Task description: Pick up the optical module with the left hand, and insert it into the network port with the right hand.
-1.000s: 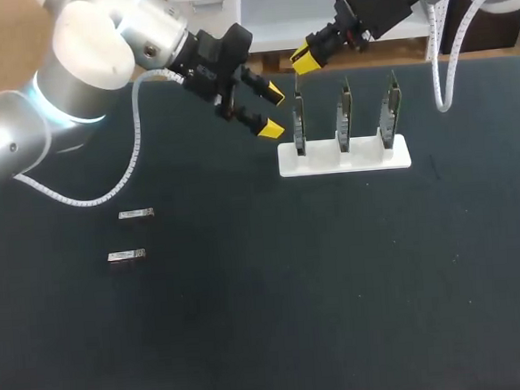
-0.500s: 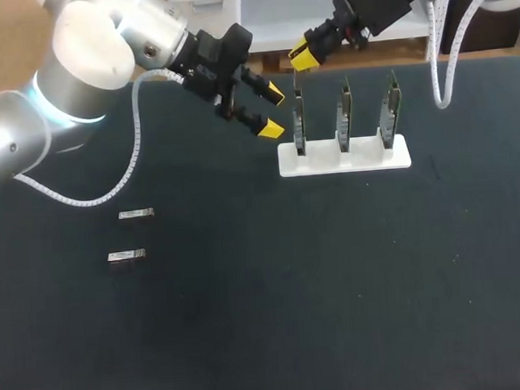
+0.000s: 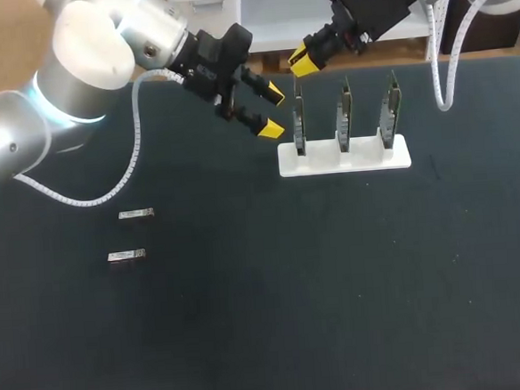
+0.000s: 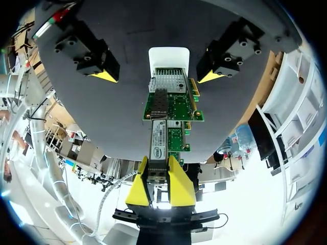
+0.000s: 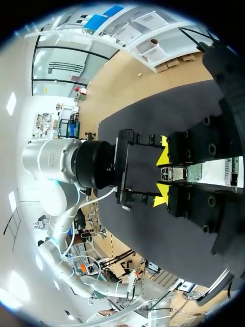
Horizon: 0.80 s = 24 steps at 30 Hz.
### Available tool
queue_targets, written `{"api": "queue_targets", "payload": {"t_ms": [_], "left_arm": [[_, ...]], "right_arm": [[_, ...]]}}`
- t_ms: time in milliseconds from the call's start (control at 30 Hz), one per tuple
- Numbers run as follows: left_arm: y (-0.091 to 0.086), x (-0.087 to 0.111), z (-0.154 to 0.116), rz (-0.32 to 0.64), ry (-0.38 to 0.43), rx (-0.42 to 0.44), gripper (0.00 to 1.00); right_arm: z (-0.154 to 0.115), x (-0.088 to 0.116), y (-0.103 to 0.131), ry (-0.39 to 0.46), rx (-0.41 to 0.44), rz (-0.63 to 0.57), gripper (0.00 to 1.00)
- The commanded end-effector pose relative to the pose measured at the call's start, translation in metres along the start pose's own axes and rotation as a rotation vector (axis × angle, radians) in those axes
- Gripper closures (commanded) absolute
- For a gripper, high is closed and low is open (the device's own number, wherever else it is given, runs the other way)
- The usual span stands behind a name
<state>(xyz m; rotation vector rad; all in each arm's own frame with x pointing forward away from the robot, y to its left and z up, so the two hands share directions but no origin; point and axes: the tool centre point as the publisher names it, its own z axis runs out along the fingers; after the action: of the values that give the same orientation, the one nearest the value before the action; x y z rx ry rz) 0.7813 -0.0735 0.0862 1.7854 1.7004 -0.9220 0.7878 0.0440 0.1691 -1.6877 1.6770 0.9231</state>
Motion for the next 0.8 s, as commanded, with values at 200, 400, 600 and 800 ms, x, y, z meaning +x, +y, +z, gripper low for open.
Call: {"api": "queue_targets", "payload": {"t_ms": [200, 400, 600, 800], "left_arm": [[0.0020, -0.0001, 0.0001, 0.001, 0.003, 0.004, 0.00], [0.0020, -0.0001, 0.0001, 0.001, 0.003, 0.004, 0.00], [0.0020, -0.0001, 0.0001, 0.001, 0.003, 0.004, 0.00], [0.0020, -0.0001, 0.0001, 0.001, 0.003, 0.004, 0.00]], "right_arm": [[0.0008, 0.0017, 0.0052, 0.013, 0.020, -0.007, 1.00], [-0.0022, -0.0016, 0.0057, 0.008, 0.038, -0.026, 1.00], [-0.0031, -0.0028, 0.0065, 0.010, 0.044, -0.038, 1.00], [-0.0014, -0.0017, 0.0061, 0.013, 0.041, -0.036, 1.00]]}}
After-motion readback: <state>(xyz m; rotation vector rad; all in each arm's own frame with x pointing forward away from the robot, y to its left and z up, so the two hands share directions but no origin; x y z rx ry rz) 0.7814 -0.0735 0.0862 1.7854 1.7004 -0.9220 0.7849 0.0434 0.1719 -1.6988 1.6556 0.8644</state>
